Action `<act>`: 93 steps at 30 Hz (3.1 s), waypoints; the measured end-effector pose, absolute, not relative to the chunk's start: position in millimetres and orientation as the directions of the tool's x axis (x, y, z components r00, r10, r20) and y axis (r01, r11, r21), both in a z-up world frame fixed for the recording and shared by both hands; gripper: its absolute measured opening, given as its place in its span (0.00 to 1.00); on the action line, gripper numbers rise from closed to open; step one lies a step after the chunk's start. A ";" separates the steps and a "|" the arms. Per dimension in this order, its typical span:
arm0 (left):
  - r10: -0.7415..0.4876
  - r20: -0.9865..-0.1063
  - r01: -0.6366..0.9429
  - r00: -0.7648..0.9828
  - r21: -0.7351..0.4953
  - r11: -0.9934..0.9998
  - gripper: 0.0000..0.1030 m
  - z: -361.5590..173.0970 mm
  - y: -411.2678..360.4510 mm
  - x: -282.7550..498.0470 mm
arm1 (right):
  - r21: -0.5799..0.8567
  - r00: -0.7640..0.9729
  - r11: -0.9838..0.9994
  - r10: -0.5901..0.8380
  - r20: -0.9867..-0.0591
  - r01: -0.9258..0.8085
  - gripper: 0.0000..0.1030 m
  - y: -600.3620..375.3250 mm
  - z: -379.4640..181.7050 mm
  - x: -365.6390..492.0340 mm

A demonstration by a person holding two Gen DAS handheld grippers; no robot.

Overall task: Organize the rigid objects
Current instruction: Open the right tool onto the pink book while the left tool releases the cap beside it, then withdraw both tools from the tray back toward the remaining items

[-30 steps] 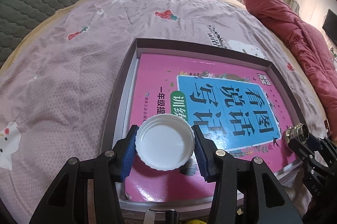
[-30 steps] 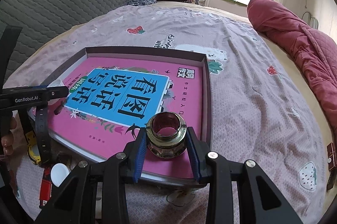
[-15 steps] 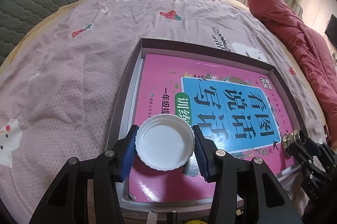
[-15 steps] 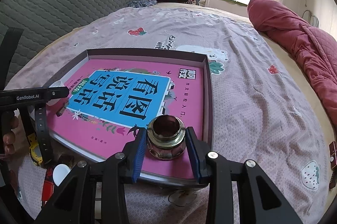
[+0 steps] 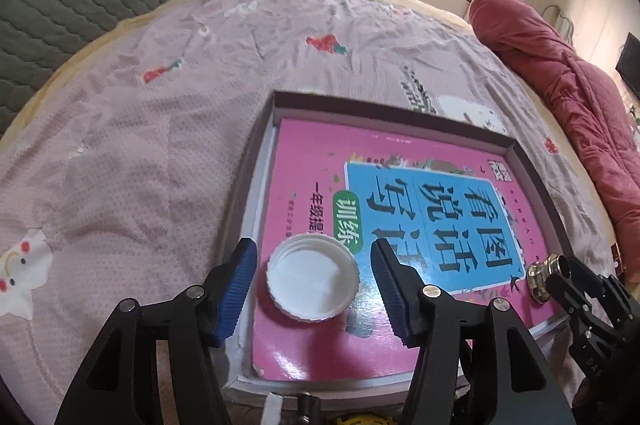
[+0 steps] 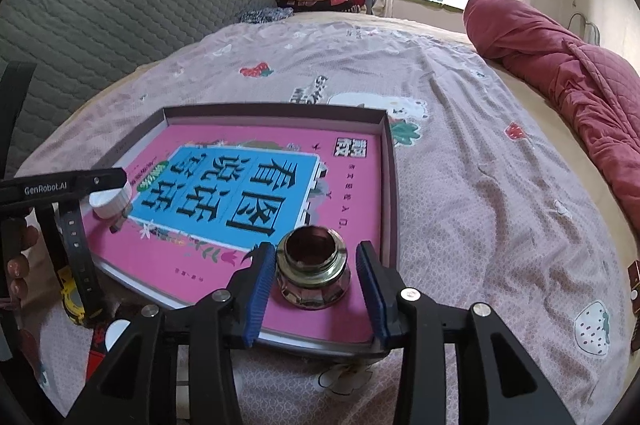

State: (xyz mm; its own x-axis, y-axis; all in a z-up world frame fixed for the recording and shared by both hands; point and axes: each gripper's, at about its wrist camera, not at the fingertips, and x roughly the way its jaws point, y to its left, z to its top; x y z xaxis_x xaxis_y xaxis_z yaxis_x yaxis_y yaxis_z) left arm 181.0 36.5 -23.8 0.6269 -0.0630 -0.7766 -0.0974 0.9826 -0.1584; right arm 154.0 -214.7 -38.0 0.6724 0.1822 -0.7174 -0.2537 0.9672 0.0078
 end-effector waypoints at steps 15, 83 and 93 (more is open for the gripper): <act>-0.004 -0.703 -0.163 0.711 -0.170 0.972 0.67 20.2 62.3 153.8 | 0.037 0.730 0.966 0.219 -0.647 -0.257 0.46 -222.4 -15.1 140.0; -0.093 -0.781 -0.071 0.617 -0.173 0.982 0.68 -5.0 46.4 54.1 | 0.002 0.701 0.953 0.225 -0.677 -0.304 0.53 -214.3 3.2 47.5; -0.113 -0.793 -0.060 0.598 -0.185 0.981 0.68 -15.9 44.2 57.1 | 0.040 0.652 0.937 0.271 -0.708 -0.346 0.53 -210.8 -6.7 48.7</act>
State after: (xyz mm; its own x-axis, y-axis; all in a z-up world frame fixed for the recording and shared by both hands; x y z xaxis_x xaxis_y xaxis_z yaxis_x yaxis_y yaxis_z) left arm 57.1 44.2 -15.9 0.5983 -0.1125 -0.7933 -0.0602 0.9810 -0.1846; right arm 48.7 -210.8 -6.7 0.6520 0.2711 -0.7081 -0.3459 0.9374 0.0404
